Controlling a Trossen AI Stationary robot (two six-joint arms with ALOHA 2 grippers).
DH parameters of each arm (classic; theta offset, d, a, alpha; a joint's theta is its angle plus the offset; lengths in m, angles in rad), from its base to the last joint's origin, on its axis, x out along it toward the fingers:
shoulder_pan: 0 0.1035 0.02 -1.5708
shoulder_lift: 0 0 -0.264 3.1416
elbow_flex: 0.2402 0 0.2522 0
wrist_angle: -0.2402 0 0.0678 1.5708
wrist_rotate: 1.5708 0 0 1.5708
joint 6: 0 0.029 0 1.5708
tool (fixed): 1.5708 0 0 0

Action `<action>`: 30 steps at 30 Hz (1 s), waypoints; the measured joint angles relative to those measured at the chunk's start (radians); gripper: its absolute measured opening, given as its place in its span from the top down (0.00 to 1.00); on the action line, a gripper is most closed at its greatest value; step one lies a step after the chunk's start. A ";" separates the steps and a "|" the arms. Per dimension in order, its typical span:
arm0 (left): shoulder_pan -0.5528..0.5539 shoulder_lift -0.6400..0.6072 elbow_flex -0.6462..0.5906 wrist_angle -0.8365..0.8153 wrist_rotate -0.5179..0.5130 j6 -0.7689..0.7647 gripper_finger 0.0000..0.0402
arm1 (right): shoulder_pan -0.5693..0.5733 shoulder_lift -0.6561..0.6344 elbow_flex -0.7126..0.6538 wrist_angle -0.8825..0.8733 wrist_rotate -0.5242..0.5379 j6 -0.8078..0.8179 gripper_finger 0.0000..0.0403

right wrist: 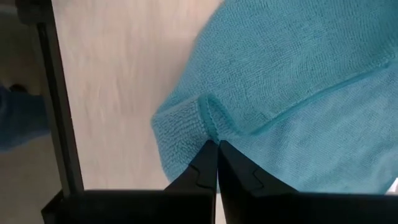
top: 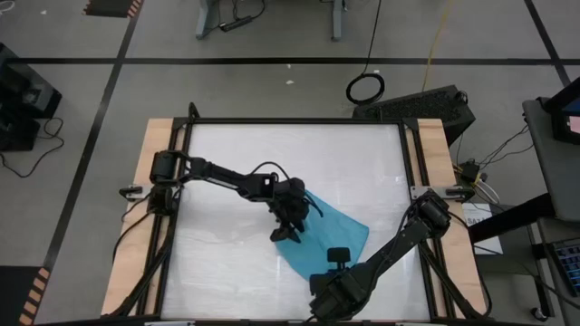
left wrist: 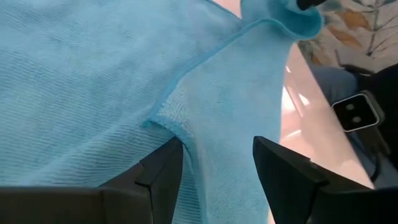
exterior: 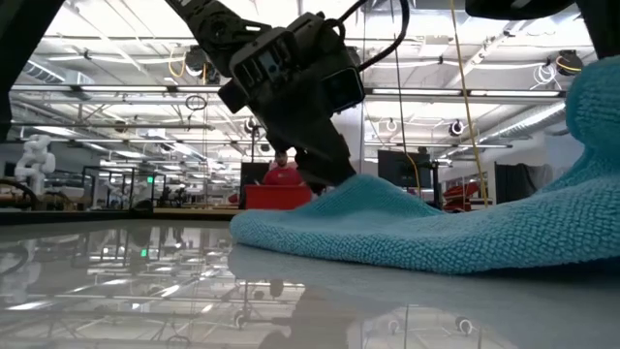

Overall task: Roll towel
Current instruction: Roll the blue towel

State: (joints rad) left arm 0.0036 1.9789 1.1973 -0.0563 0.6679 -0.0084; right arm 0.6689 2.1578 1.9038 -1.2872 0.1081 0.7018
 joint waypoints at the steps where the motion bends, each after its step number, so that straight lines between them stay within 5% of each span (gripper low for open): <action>1: 0.000 0.000 0.000 0.000 -0.007 0.005 0.49 | 0.000 0.000 0.000 0.003 0.001 0.003 1.00; 8: 0.000 0.004 0.000 0.006 -0.148 0.016 0.49 | 0.000 0.000 0.000 0.023 0.026 0.020 1.00; 20: 0.003 0.057 0.000 0.014 -0.192 -0.013 0.49 | 0.000 0.000 0.000 0.031 0.050 0.043 1.00; 30: 0.008 0.076 0.009 0.111 -0.034 -0.066 0.55 | 0.000 -0.001 0.000 0.030 0.058 0.041 1.00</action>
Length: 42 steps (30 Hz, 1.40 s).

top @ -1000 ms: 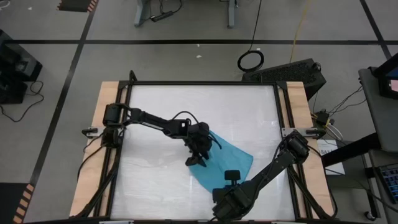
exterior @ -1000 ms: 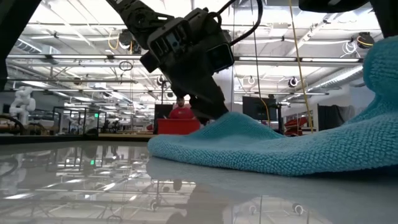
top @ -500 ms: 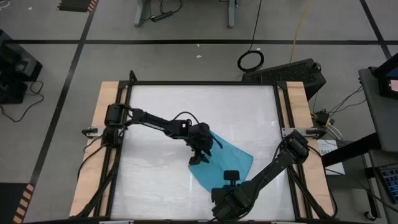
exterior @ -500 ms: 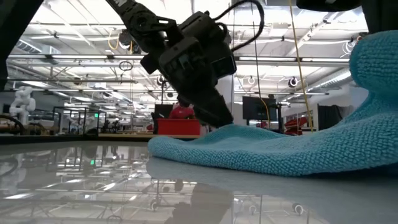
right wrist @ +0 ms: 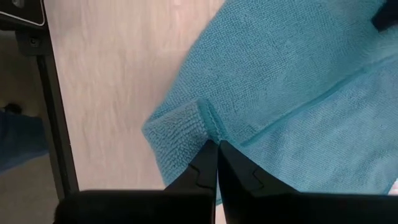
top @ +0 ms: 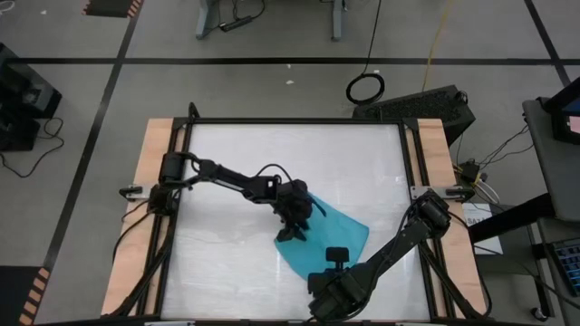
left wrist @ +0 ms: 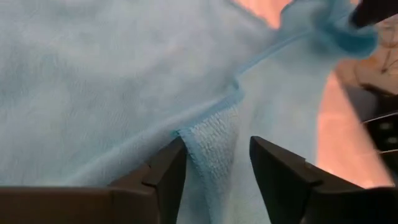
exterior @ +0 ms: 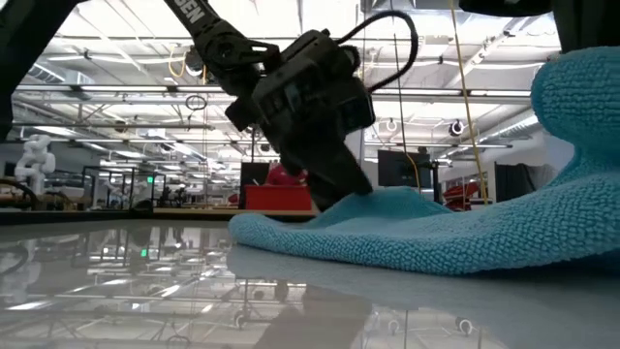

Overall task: Roll towel
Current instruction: Roll the blue towel

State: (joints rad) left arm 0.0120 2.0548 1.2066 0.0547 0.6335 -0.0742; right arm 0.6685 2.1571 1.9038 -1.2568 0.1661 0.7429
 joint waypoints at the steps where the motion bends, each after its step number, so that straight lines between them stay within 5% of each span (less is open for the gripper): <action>1: 0.000 0.000 0.007 0.000 0.009 0.000 0.57 | 0.000 0.000 0.000 0.000 0.000 0.000 1.00; 15: -0.035 0.000 0.032 -0.045 0.019 0.046 0.92 | 0.001 0.000 0.000 -0.002 0.016 -0.001 1.00; 27: -0.034 -0.043 0.078 -0.169 -0.002 0.139 0.99 | 0.002 0.000 0.000 -0.111 0.047 0.004 1.00; 34: -0.017 -0.309 0.138 -0.524 -0.219 0.293 0.99 | -0.007 -0.057 -0.001 -0.319 0.167 0.030 1.00; 42: -0.021 -0.746 0.146 -0.622 -0.622 0.324 1.00 | -0.025 -0.278 0.003 -0.314 0.563 0.038 1.00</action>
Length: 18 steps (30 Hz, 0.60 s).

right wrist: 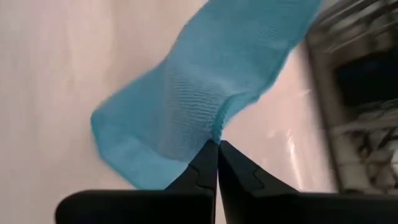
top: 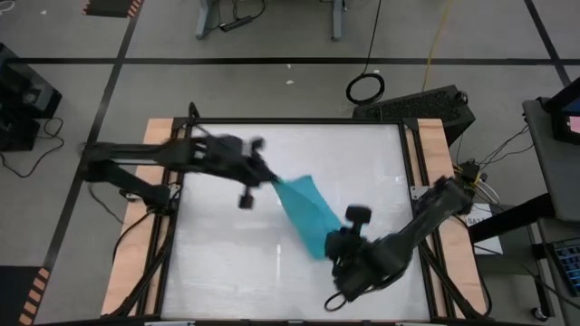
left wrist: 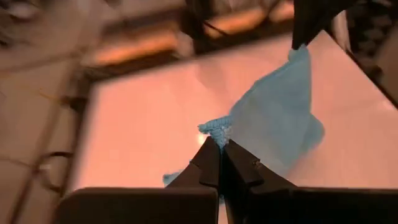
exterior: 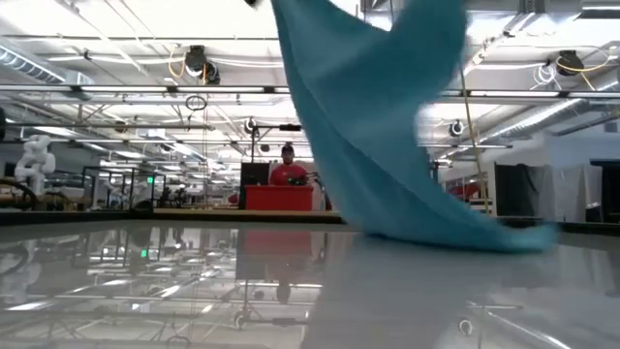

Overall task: Roll towel
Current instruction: Roll the blue towel

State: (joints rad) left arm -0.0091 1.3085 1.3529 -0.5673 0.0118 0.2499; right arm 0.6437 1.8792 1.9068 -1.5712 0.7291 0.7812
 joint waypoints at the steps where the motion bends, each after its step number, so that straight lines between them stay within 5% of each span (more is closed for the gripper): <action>1: 0.000 -0.045 0.000 -0.001 -0.020 -0.003 1.00 | -0.004 -0.032 0.000 0.000 0.058 0.005 1.00; 9: -0.001 -0.275 0.000 0.002 -0.130 -0.031 1.00 | -0.037 -0.280 0.000 0.077 0.316 0.009 1.00; 18: 0.012 -0.308 -0.001 0.019 -0.245 0.059 1.00 | -0.107 -0.436 0.000 0.373 0.341 -0.386 1.00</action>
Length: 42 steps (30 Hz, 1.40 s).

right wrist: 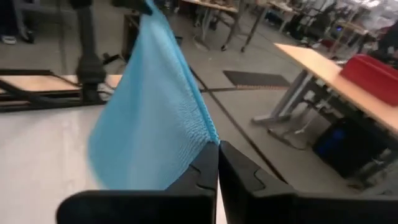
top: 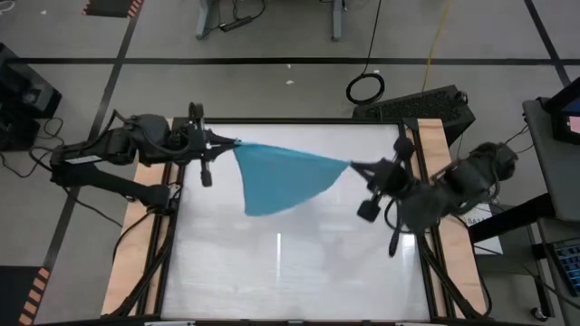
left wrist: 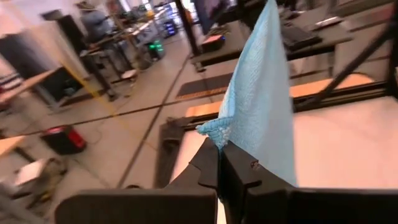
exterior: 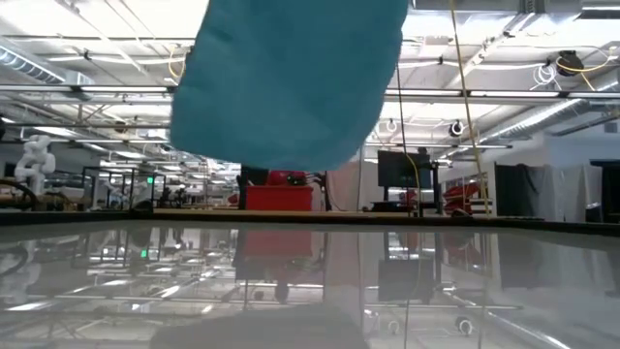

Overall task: Roll towel
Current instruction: Roll the blue towel

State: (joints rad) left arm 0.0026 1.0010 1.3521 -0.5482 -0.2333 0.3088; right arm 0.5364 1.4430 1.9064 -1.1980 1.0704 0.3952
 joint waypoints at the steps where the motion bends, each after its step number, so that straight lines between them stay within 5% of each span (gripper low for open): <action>1: 0.008 0.007 0.000 0.007 -0.020 0.011 1.00 | -0.023 -0.008 0.000 0.003 -0.006 -0.022 1.00; 11: 0.202 0.158 -0.001 0.063 -0.090 0.068 1.00 | -0.382 0.005 0.000 -0.071 -0.243 -0.209 1.00; 16: 0.266 0.182 -0.002 0.158 -0.060 0.073 1.00 | -0.454 0.010 0.000 -0.023 -0.314 -0.303 1.00; 22: 0.213 0.157 -0.001 -0.018 0.152 0.032 1.00 | -0.390 0.009 -0.052 -0.037 -0.592 -0.208 1.00; 29: 0.061 0.188 -0.149 -0.209 0.223 -0.102 1.00 | -0.263 0.011 -0.416 0.223 -0.875 -0.091 1.00; 34: -0.074 0.215 -0.356 -0.116 0.234 -0.267 1.00 | -0.179 0.018 -0.739 0.638 -1.032 0.018 1.00; 42: -0.304 0.343 -0.596 0.175 0.274 -0.536 1.00 | -0.064 0.062 -1.037 1.048 -1.073 0.224 1.00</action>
State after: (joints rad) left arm -0.3015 1.3437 0.7564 -0.3731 0.0411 -0.2268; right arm 0.4724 1.5047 0.8697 -0.1498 -0.0023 0.6190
